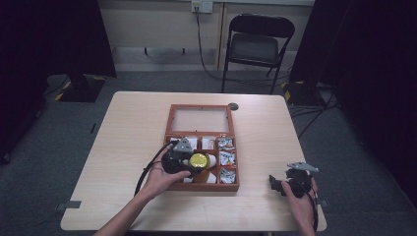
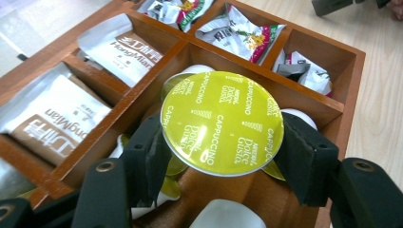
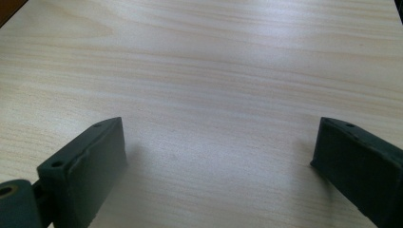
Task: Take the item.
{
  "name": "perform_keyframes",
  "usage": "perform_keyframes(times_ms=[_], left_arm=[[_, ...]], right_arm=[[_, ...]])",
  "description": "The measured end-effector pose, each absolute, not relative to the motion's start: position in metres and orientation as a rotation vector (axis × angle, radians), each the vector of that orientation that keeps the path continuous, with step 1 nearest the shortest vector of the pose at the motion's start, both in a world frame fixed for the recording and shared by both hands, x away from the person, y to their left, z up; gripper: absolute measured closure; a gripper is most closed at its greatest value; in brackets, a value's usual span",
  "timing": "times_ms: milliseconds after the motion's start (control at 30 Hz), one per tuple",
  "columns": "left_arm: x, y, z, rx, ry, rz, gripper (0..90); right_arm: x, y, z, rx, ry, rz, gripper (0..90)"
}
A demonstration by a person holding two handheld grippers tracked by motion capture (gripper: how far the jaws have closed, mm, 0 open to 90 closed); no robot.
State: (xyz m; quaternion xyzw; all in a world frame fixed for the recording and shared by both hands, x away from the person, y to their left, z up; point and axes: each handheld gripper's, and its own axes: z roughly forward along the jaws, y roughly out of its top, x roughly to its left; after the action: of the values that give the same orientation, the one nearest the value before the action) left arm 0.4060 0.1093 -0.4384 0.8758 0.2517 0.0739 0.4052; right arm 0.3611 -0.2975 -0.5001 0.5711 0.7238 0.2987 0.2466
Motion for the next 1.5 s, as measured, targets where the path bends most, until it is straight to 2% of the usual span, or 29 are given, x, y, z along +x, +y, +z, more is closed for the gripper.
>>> perform_keyframes(times_ms=[1500], left_arm=[[0.406, 0.136, -0.412, 2.125, 0.651, 0.245, 39.0]], right_arm=[[0.361, -0.298, -0.5, 1.558, 1.974, 0.815, 3.0]])
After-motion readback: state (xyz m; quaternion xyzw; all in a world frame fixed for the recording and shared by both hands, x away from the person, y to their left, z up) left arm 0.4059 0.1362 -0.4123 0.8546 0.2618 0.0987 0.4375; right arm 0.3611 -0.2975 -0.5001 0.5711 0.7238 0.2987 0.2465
